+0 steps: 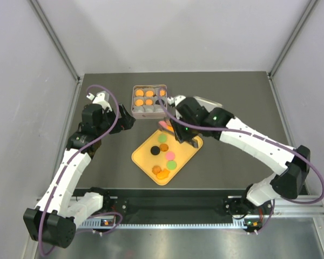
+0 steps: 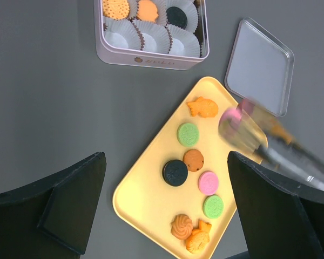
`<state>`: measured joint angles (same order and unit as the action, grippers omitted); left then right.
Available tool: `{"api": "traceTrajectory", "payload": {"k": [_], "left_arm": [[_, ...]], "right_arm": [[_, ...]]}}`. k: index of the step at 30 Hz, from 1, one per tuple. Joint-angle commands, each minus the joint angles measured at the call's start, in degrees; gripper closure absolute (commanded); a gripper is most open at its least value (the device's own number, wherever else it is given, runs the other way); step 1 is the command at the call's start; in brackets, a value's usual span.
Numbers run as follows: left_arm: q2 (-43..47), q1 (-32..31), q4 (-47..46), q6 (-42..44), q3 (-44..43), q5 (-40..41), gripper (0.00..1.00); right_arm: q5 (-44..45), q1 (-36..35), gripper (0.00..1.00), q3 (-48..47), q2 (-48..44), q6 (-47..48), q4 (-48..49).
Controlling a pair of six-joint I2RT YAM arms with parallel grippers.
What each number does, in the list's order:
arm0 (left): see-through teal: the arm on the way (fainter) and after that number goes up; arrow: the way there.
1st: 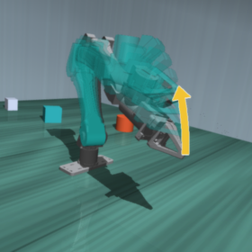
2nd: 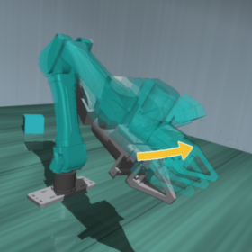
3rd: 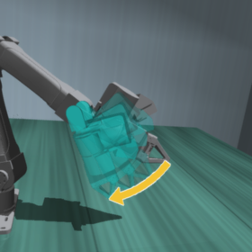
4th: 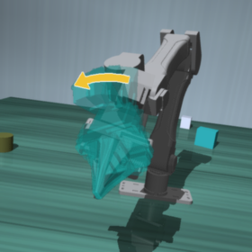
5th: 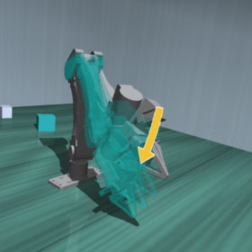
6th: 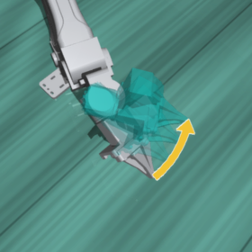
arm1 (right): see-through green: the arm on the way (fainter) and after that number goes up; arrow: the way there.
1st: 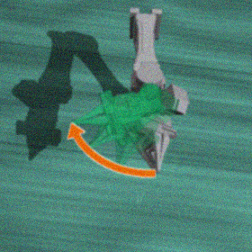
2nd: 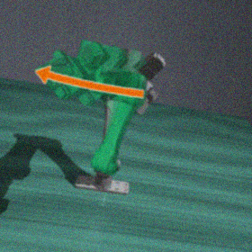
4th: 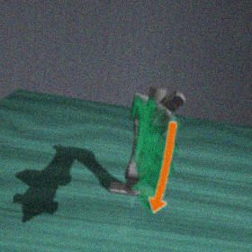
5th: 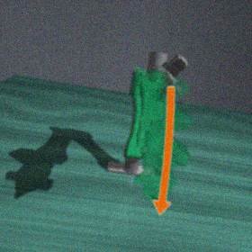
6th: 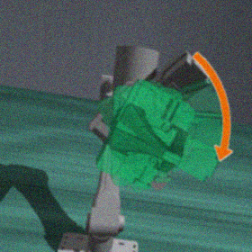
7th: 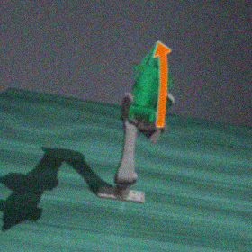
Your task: Pack the cookies
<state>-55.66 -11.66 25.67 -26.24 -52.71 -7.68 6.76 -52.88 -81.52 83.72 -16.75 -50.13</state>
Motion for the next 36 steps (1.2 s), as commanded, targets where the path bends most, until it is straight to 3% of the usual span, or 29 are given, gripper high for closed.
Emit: {"api": "traceTrajectory", "payload": {"k": [1, 9, 15, 21, 36], "left_arm": [[0.64, 0.41, -2.56, 0.13, 0.68, -0.05, 0.01], [0.73, 0.41, -2.56, 0.05, 0.68, -0.14, 0.01], [0.64, 0.32, -2.73, 0.05, 0.68, -0.40, 0.01], [0.55, 0.41, -2.56, 0.14, 0.68, -0.05, 0.01], [0.73, 0.41, -2.64, 0.14, 0.68, -0.14, 0.01]], "right_arm": [[-0.87, 4.79, 0.60, -8.30, 2.40, 2.78, 4.86], [-1.31, 11.57, 0.61, -22.09, 16.28, 4.27, 7.32], [-1.75, 12.54, 0.61, -27.37, 23.93, 4.62, 7.76], [-2.90, 12.63, 0.61, -28.70, 28.33, 4.62, 8.21], [-2.99, 12.72, 0.61, -24.84, 27.81, 4.80, 8.56]]}}
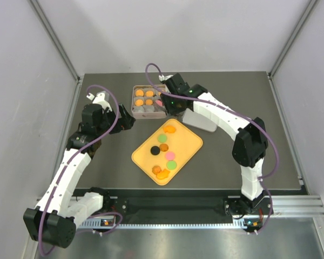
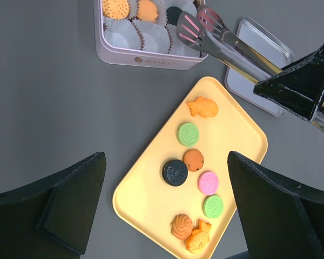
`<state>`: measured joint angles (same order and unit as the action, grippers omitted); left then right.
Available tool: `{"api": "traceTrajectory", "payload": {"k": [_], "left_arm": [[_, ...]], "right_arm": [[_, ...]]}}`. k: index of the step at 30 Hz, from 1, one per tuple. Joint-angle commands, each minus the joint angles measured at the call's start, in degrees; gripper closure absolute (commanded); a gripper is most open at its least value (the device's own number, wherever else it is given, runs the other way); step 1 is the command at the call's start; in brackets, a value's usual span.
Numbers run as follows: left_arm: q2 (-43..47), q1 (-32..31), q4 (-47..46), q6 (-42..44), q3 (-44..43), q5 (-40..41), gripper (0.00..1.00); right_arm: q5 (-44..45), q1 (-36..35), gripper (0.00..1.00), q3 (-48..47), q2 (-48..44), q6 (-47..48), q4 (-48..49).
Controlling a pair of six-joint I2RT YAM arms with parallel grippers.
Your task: Pack the cookies
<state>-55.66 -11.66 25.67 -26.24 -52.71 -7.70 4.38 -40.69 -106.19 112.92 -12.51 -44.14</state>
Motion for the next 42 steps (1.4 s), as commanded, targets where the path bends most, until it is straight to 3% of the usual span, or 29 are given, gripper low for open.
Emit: {"api": "traceTrajectory", "payload": {"k": [1, 25, 35, 42], "left_arm": [[0.64, 0.41, -2.64, 0.14, 0.68, -0.12, 0.01], [0.82, 0.41, -2.64, 0.14, 0.68, -0.03, 0.01], [0.73, 0.41, -2.56, 0.14, 0.68, 0.23, 0.01], [0.64, 0.41, -2.47, 0.14, 0.68, 0.23, 0.01]], "right_arm": [[-0.69, 0.52, 0.61, 0.11, -1.56, 0.47, 2.48], [-0.25, 0.52, 0.55, 1.78, -3.24, 0.82, 2.83], [0.98, 0.43, 0.55, -7.17, -3.23, 1.70, -0.59], [1.07, 0.08, 0.56, -3.68, -11.30, 1.09, -1.83]]}}
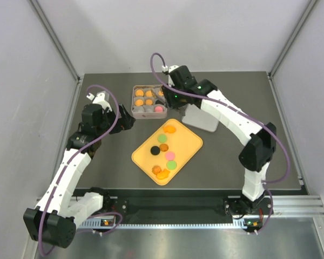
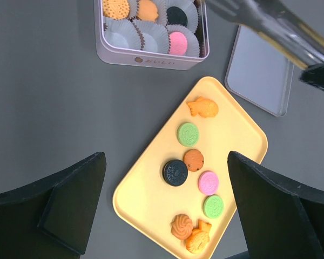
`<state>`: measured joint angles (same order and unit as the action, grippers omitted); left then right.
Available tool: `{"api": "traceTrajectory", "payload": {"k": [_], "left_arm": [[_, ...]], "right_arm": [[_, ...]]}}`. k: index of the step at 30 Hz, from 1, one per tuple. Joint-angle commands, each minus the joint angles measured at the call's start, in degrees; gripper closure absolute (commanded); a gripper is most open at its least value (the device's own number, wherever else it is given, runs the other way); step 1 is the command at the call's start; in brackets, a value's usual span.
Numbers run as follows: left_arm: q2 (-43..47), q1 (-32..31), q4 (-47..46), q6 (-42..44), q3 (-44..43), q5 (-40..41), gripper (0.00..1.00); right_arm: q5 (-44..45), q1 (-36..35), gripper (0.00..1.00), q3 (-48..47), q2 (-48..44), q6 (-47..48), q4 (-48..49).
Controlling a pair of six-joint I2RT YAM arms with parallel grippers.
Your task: Pack the cookies
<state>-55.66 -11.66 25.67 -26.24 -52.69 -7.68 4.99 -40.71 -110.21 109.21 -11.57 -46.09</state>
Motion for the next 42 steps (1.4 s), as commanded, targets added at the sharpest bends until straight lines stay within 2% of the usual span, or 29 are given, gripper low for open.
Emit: {"api": "traceTrajectory", "payload": {"k": [1, 9, 17, 22, 42], "left_arm": [[0.64, 0.41, -2.55, 0.14, 0.65, 0.21, 0.01], [0.55, 0.41, -2.64, 0.14, 0.74, -0.23, 0.01], [0.20, 0.32, -2.82, -0.04, 0.83, -0.40, 0.01], [-0.06, 0.41, -2.64, -0.04, 0.83, -0.23, 0.01], [-0.15, 0.41, -2.56, 0.05, 0.83, 0.12, 0.01]], "right_arm": [[0.80, -0.33, 0.55, 3.48, -9.09, 0.23, 0.55], [3.79, -8.15, 0.55, 21.43, -25.33, -1.87, -0.67], [4.15, -14.83, 0.56, 34.88, -32.91, -5.12, -3.75], [3.01, -18.08, 0.57, 40.94, -33.80, -7.14, -3.75], [5.64, -23.01, 0.54, 44.12, -31.07, -10.66, -2.78]]}}
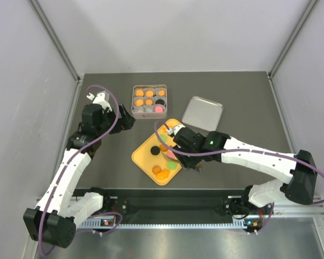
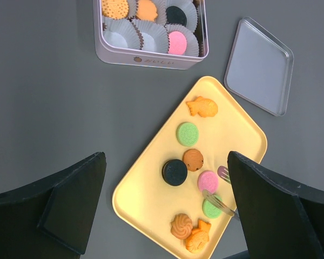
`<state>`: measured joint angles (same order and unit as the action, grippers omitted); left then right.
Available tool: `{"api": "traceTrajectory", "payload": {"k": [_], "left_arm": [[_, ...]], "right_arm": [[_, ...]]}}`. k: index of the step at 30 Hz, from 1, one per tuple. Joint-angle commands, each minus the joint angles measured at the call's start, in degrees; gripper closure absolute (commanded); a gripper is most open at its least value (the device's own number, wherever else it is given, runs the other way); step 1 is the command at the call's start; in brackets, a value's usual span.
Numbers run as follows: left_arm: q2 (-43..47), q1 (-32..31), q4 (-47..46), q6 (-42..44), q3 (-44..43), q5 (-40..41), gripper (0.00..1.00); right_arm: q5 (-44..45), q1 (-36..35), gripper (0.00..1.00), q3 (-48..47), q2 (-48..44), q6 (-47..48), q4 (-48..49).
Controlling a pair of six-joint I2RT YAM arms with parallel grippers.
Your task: Pack the cookies
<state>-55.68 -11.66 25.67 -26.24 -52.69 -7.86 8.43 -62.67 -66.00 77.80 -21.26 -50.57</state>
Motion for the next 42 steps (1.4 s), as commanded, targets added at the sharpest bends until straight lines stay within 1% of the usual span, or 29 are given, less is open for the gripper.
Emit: {"api": "traceTrajectory", "payload": {"k": [1, 6, 29, 36, 42], "left_arm": [[-0.04, 0.41, -2.56, 0.05, 0.83, 0.30, 0.01], [0.04, 0.41, -2.56, 0.05, 0.83, 0.39, 0.01], [0.05, 0.41, -2.47, 0.05, 0.83, 0.56, 0.01], [-0.13, 0.41, -2.47, 0.05, 0.83, 0.56, 0.01], [-0.04, 0.41, -2.47, 0.05, 0.83, 0.47, 0.01]], "right_arm": [[2.21, -1.05, 0.54, -0.10, 0.42, -0.89, 1.79], [3.61, -1.31, 0.54, -0.01, 1.30, -0.98, 1.96], [1.95, -1.66, 0.54, 0.96, 3.32, -0.54, 2.75], [0.98, -1.49, 0.61, 0.52, 2.80, -0.45, 2.32], [3.17, 0.45, 0.63, -1.94, 0.78, 0.60, 0.03]]}}
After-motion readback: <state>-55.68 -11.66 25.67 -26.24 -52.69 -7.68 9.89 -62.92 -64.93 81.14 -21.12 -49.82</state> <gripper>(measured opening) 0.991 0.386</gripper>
